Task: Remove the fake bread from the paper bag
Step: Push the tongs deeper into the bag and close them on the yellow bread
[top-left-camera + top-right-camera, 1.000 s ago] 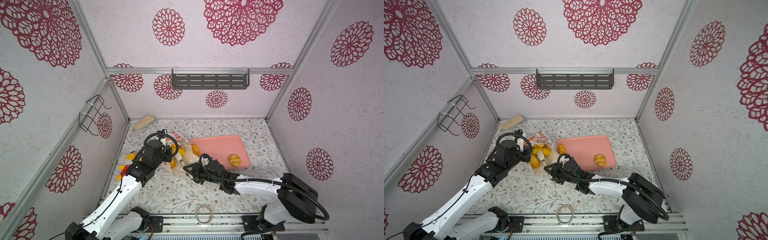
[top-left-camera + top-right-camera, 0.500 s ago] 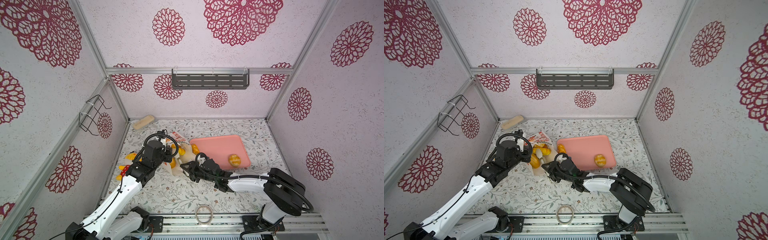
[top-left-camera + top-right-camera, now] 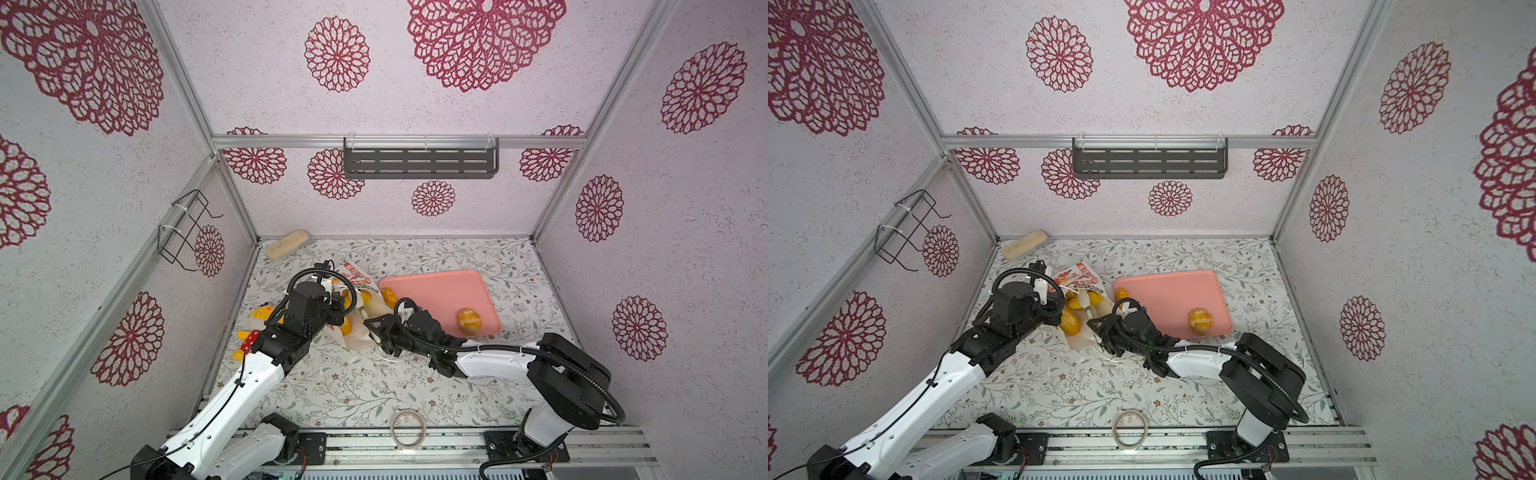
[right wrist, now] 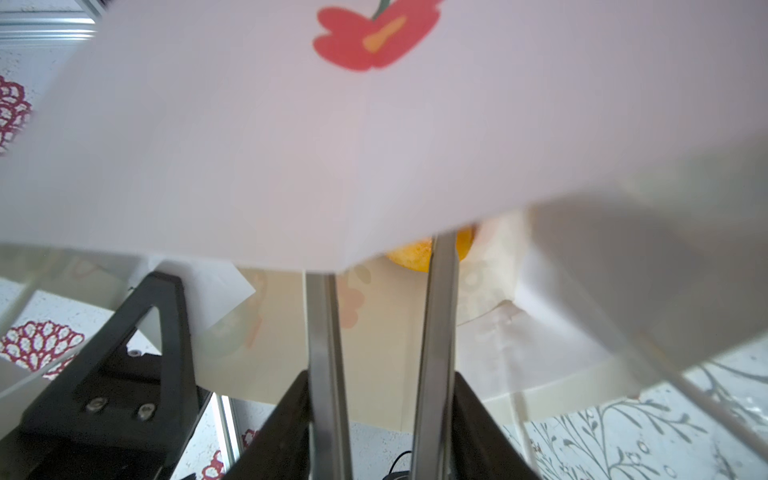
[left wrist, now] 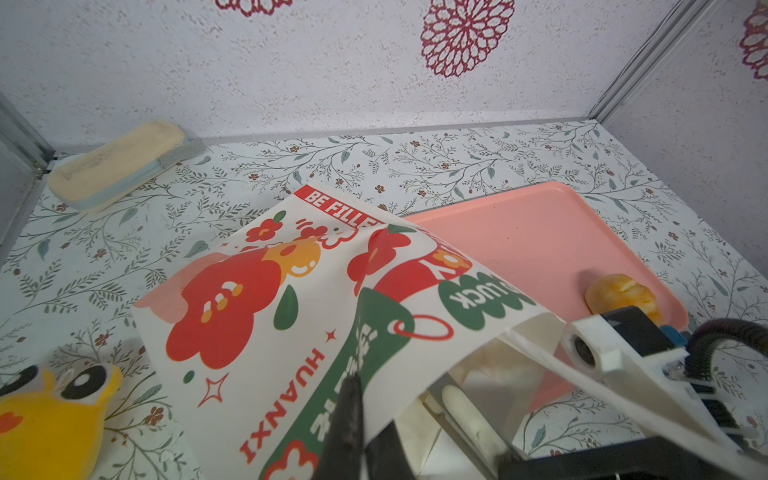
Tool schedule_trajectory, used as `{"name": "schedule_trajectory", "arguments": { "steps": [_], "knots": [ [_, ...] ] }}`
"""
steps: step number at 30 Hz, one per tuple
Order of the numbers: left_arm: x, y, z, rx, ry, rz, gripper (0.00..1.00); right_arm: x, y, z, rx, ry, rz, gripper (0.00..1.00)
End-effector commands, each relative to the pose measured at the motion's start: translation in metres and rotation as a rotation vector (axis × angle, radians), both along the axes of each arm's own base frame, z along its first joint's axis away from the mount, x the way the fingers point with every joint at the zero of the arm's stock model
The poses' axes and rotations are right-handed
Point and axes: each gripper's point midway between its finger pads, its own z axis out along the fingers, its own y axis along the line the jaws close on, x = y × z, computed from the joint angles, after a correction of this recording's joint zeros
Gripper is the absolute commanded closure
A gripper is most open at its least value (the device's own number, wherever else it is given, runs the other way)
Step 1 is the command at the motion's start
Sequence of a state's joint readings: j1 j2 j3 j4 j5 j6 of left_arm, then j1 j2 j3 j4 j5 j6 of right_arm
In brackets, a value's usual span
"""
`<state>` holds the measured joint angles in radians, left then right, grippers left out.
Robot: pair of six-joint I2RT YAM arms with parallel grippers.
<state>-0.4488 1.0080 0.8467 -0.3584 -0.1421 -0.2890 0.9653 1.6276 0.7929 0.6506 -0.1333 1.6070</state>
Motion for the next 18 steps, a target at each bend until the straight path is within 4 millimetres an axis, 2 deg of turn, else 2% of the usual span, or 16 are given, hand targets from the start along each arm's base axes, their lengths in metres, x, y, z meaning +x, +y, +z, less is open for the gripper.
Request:
{"name": "schedule_trajectory", "arguments": {
  "steps": [1,4,8,11,15,18],
  "knots": [
    [0.000,-0.003,0.004,-0.029,-0.017,-0.009,1.00,0.015,0.004,0.032,0.056,-0.081,-0.011,0.53],
    [0.001,-0.004,0.004,-0.032,-0.017,-0.009,1.00,0.016,0.007,0.034,0.060,-0.086,-0.005,0.62],
    [0.002,-0.005,0.004,-0.033,-0.014,-0.010,1.00,0.014,0.007,0.036,0.068,-0.095,0.005,0.83],
    [0.002,-0.004,0.004,-0.038,-0.014,-0.005,1.00,0.010,0.004,0.037,0.050,-0.102,0.017,0.94],
    [0.004,-0.004,0.004,-0.045,-0.009,0.011,1.00,-0.005,-0.004,0.044,0.011,-0.124,0.055,1.00],
    [0.006,-0.003,0.004,-0.045,0.000,0.024,1.00,-0.022,-0.011,0.050,-0.017,-0.142,0.096,1.00]
  ]
}}
